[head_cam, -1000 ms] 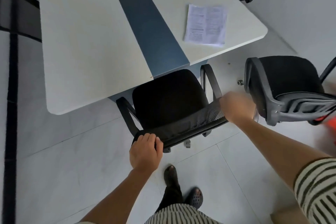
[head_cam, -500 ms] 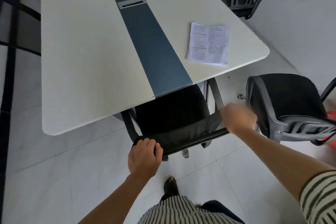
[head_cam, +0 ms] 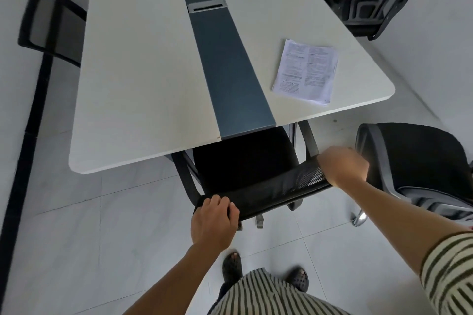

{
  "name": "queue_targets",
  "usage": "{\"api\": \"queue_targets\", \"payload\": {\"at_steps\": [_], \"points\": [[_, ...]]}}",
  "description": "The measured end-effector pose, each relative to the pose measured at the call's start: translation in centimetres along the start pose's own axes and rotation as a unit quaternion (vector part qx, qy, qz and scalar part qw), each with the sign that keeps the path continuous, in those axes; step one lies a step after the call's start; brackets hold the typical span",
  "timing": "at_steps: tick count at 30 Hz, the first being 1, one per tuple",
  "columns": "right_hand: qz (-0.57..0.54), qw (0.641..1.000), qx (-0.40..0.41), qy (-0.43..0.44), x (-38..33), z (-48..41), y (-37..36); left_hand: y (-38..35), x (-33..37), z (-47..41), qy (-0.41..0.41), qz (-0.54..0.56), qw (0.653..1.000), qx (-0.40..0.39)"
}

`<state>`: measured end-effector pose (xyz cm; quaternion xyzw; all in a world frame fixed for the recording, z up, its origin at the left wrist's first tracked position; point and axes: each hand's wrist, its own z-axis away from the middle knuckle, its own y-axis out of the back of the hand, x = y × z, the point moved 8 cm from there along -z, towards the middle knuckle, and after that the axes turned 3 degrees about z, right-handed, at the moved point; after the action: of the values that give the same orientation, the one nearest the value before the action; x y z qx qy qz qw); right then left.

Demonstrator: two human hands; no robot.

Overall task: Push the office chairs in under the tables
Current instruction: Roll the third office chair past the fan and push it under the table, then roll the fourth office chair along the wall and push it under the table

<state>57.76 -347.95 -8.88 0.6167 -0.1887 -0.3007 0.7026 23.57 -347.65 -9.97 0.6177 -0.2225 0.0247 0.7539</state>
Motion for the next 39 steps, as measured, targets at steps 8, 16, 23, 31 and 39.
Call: {"api": "queue_targets", "payload": {"at_steps": [8, 16, 23, 31, 39], "points": [[-0.091, 0.991, -0.013, 0.094, 1.1, 2.4, 0.3, -0.4, 0.2, 0.8, 0.006, 0.004, 1.0, -0.005], [-0.327, 0.94, -0.06, 0.072, 14.1, 11.4, 0.4, 0.5, 9.9, 1.5, -0.022, 0.134, 0.988, -0.069], [-0.388, 0.905, -0.09, -0.149, 31.2, 19.3, -2.4, -5.2, 25.6, 5.6, -0.088, 0.292, 0.923, -0.233], [-0.428, 0.84, -0.023, -0.334, 42.6, 24.3, -4.0, -11.9, 37.2, 6.8, -0.156, 0.259, 0.87, -0.39], [-0.4, 0.83, 0.057, -0.384, 50.5, 19.5, 0.8, -15.5, 52.5, 2.6, -0.275, 0.257, 0.837, -0.398]]}}
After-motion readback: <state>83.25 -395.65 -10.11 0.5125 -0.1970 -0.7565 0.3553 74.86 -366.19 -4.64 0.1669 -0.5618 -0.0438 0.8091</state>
